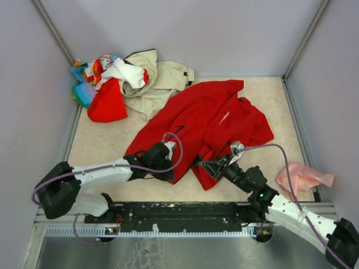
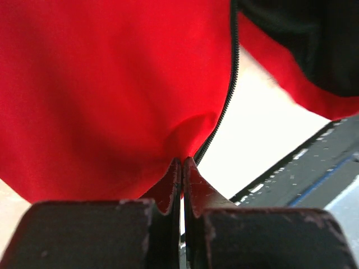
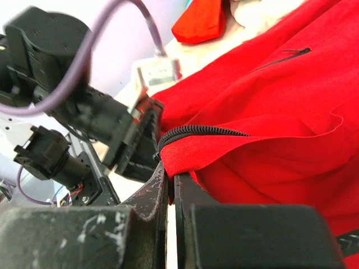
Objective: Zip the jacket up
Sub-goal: Pick up the jacket from the center of the board.
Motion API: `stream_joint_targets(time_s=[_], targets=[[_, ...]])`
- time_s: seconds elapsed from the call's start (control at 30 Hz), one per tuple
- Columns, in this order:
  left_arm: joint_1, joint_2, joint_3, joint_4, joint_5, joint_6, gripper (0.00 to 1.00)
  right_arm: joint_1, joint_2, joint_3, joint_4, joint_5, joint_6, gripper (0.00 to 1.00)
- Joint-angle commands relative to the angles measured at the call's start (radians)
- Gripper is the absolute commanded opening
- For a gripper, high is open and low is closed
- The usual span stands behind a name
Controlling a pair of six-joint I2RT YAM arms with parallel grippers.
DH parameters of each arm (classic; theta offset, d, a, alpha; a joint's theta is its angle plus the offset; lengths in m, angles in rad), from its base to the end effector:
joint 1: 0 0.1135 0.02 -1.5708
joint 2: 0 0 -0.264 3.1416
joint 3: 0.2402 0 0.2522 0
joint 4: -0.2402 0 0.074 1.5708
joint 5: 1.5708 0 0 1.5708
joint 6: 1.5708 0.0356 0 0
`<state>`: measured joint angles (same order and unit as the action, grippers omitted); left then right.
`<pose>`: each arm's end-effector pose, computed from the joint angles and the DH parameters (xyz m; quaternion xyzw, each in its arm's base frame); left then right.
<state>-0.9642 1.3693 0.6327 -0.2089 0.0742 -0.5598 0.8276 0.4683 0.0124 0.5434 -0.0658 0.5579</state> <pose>0.1421 -0.2094 0.1633 0.2021 0.9292 -0.2377 0.1980 0.0929 0.1046 0.1883 -0.1148 0.6657 0.4878 0.5529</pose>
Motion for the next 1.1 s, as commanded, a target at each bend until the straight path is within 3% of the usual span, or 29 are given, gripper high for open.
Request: stream_joint_targets(time_s=[0.0, 0.17, 0.57, 1.07], targets=[[0.061, -0.121, -0.027, 0.135, 0.111, -0.01, 0.0, -0.014, -0.013, 0.078, -0.045, 0.02, -0.034, 0.0], [0.113, -0.218, -0.047, 0.273, 0.112, -0.031, 0.0, -0.023, -0.009, 0.123, -0.103, 0.011, -0.045, 0.0], [0.157, -0.294, -0.252, 0.838, 0.017, -0.089, 0.0, -0.07, 0.115, 0.189, -0.071, -0.144, 0.007, 0.0], [0.157, -0.21, -0.459, 1.443, 0.111, -0.002, 0.0, -0.07, 0.314, 0.235, 0.013, -0.245, 0.063, 0.0]])
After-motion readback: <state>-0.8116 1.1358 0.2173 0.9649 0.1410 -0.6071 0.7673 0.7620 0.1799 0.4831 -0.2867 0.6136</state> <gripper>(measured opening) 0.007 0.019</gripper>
